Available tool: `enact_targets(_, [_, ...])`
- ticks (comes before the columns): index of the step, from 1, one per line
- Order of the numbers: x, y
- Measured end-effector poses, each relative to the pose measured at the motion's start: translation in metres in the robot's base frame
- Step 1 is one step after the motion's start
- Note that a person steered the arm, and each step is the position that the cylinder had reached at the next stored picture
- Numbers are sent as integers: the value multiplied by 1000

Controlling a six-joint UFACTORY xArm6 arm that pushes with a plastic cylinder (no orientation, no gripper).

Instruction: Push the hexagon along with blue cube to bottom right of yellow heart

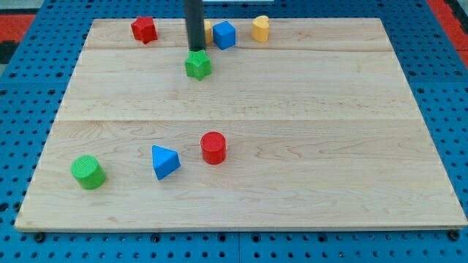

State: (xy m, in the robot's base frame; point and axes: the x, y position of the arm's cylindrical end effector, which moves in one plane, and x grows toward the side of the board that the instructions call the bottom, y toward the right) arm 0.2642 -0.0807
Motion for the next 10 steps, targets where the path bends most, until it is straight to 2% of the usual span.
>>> enact_targets(1, [-22,-30])
enact_targets(3, [-35,5])
enact_targets(4, [-62,-17])
enact_targets(5, [-32,68])
enact_targets(6, [-11,112])
enact_targets(7, [26,75])
enact_targets(8, [64,74])
enact_targets(9, [45,127])
enact_targets(10, [34,154])
